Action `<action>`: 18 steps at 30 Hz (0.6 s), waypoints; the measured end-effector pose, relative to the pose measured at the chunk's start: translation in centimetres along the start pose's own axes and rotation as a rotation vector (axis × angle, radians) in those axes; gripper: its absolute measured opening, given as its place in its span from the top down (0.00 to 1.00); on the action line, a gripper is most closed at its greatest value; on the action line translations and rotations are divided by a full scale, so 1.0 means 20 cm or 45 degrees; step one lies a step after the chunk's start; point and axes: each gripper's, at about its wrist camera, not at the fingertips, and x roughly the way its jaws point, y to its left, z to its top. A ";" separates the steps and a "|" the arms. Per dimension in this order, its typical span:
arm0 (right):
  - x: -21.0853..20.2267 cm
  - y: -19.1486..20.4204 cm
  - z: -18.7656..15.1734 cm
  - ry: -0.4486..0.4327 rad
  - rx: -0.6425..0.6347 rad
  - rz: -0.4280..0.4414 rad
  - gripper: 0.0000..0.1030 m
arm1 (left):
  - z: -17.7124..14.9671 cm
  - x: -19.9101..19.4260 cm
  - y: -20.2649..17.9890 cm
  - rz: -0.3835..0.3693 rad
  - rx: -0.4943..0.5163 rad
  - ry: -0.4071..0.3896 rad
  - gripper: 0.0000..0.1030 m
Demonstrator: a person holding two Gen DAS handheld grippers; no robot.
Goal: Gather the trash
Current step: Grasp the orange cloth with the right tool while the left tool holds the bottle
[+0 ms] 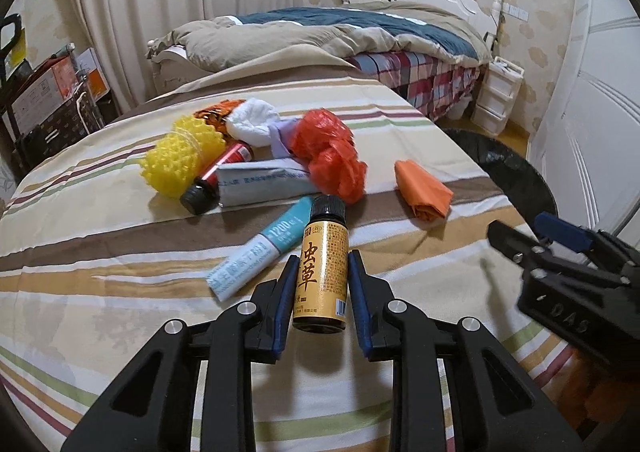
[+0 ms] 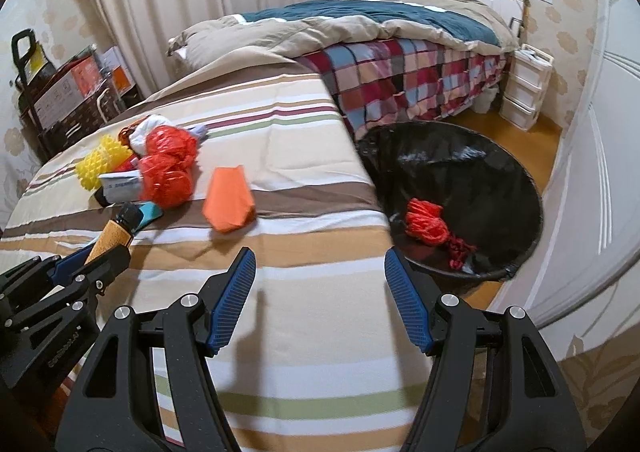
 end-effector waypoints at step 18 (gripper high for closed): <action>0.18 0.24 0.14 0.070 -0.117 0.067 0.37 | 0.02 -0.01 0.28 0.091 -0.136 -0.028 0.73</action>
